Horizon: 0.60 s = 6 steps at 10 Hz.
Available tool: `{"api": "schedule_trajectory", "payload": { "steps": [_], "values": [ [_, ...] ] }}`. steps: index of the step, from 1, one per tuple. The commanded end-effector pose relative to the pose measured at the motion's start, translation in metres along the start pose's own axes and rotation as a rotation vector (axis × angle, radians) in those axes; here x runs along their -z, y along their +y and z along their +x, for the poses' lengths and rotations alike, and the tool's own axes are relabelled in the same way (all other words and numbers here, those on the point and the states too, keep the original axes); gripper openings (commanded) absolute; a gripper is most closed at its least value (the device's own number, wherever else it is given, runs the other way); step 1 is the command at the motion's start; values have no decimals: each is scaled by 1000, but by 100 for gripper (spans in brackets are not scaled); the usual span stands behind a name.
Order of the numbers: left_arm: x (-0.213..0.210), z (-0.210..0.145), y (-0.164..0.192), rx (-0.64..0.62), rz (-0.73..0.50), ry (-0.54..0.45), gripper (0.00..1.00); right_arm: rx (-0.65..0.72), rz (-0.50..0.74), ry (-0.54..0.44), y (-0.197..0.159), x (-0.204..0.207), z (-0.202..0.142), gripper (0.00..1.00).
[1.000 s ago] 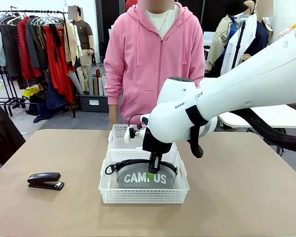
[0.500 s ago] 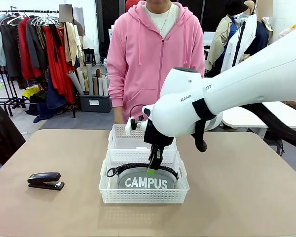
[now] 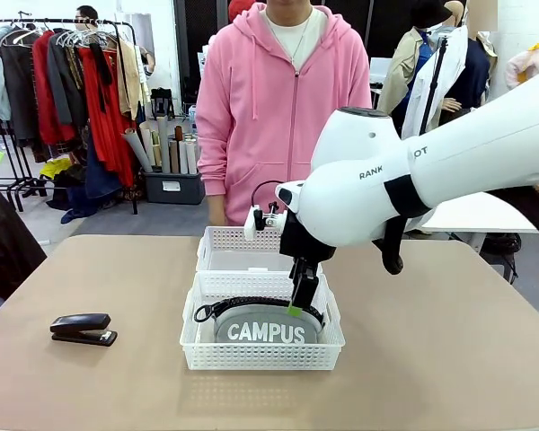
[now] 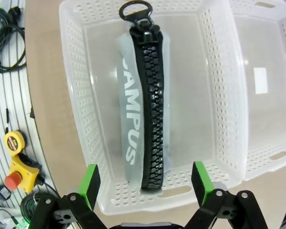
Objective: Distribute items into two baskets.
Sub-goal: Place the picked Pencil pouch into the Organizing basket as instructed by the person, then pick up the Stapler that the person points to.
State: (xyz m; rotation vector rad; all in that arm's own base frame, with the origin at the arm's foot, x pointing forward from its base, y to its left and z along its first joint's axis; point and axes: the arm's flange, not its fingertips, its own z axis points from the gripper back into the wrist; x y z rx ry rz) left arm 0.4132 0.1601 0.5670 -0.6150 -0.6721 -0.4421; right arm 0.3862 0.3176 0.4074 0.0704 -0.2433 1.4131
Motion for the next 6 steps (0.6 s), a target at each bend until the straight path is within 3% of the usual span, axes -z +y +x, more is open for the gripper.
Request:
{"api": "schedule_trajectory", "payload": {
  "steps": [1, 6],
  "values": [
    [-1, 1, 0, 2, -4, -11, 100, 15, -1, -7, -2, 1, 1, 100],
    [-1, 1, 0, 2, -4, -11, 100, 15, -1, -7, -2, 1, 1, 100]
  ]
}}
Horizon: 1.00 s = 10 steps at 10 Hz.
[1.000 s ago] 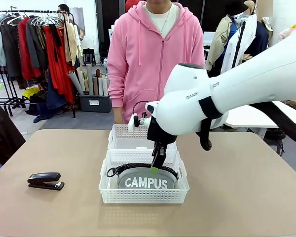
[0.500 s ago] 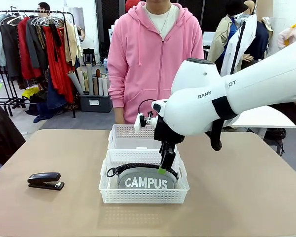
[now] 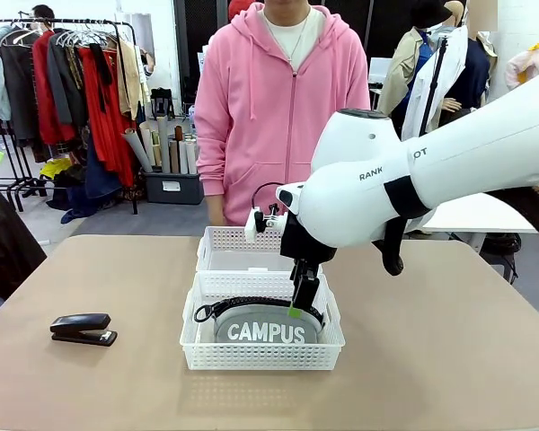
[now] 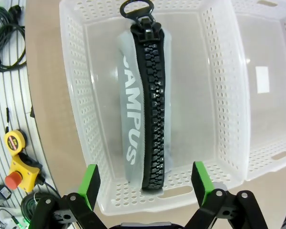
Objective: Distribute items into two baskets.
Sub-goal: Pick up the Stapler that the person points to.
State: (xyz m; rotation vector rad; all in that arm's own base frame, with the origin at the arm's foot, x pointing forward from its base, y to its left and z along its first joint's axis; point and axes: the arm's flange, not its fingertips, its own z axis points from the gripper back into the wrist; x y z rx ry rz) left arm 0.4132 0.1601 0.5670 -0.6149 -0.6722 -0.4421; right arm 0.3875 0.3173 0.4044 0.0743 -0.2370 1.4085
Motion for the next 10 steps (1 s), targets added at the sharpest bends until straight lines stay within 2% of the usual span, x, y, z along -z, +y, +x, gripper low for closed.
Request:
{"api": "schedule_trajectory", "payload": {
  "steps": [1, 7, 10],
  "values": [
    [-1, 1, 0, 2, -4, -11, 100, 9, -6, -9, -1, -2, 2, 100],
    [-1, 1, 0, 2, -4, -11, 100, 0, 0, 0, 0, 0, 0, 100],
    [-1, 1, 0, 2, -4, -11, 100, 249, -55, -62, -25, -60, -56, 100]
  ]
}}
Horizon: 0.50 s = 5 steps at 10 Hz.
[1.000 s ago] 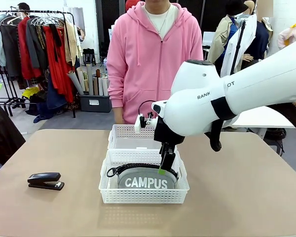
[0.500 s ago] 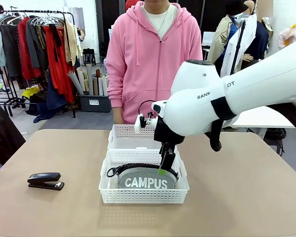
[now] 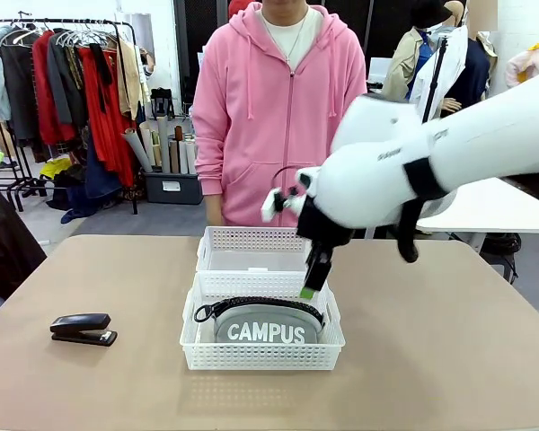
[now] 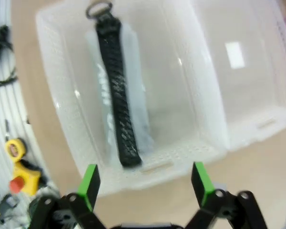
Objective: Distribute items into two baskets.
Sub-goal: Pick up the Stapler that the person points to.
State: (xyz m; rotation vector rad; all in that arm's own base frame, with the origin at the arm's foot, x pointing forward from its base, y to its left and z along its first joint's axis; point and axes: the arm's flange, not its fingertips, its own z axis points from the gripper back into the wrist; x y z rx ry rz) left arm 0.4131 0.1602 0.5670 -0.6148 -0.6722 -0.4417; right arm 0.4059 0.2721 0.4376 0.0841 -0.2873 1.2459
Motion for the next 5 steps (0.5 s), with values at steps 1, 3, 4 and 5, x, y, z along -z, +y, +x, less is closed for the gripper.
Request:
{"api": "schedule_trajectory", "payload": {
  "steps": [1, 3, 4, 5],
  "values": [
    [0, 1, 0, 2, -4, -11, 100, 157, -5, -42, -13, -40, -42, 100],
    [0, 1, 0, 2, -4, -11, 100, 336, 68, -83, -41, -76, -92, 100],
    [0, 1, 0, 2, -4, -11, 100, 452, 59, -106, -53, -96, -117, 100],
    [0, 1, 0, 2, -4, -11, 100, 510, 58, -156, -60, -114, -143, 100]
  ]
}}
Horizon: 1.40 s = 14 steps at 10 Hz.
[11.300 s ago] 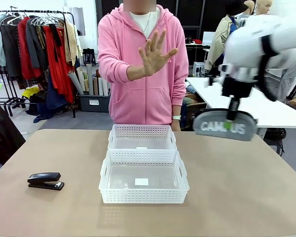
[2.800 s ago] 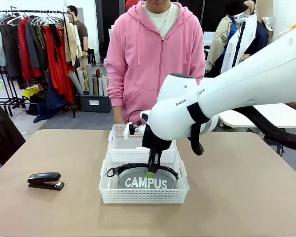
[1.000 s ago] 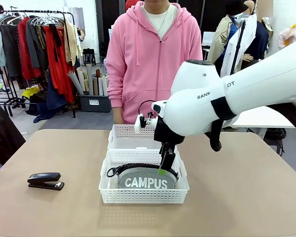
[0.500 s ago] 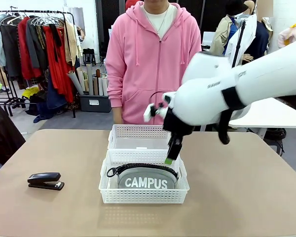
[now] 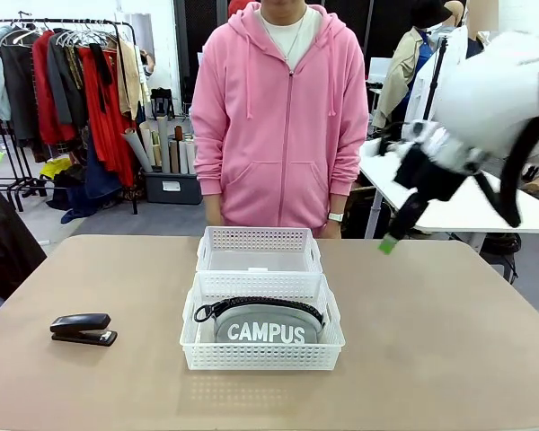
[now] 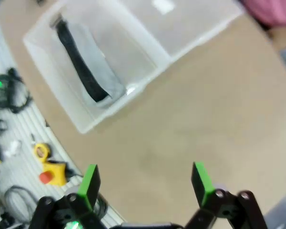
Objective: Distribute items into two baskets.
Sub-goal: Pick up the Stapler that the person points to.
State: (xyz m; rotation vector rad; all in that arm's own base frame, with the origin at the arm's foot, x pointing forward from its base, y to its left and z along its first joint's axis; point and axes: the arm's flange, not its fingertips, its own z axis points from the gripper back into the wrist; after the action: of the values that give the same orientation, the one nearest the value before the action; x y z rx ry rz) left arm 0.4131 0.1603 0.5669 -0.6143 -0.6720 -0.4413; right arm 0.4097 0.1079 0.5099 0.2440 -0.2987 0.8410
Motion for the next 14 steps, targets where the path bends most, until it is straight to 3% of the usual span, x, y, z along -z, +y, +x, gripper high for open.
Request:
{"api": "schedule_trajectory", "payload": {
  "steps": [1, 5, 8, 14],
  "values": [
    [0, 1, 0, 3, -5, -11, 100, 164, 12, -117, -19, -31, -33, 100],
    [0, 1, 0, 3, -5, -11, 100, 368, 19, -390, -34, -89, -100, 100],
    [0, 1, 0, 3, -5, -11, 100, 395, 2, -493, -33, -102, -129, 100],
    [0, 1, 0, 3, -5, -11, 100, 387, 13, -534, -31, -108, -140, 100]
  ]
}}
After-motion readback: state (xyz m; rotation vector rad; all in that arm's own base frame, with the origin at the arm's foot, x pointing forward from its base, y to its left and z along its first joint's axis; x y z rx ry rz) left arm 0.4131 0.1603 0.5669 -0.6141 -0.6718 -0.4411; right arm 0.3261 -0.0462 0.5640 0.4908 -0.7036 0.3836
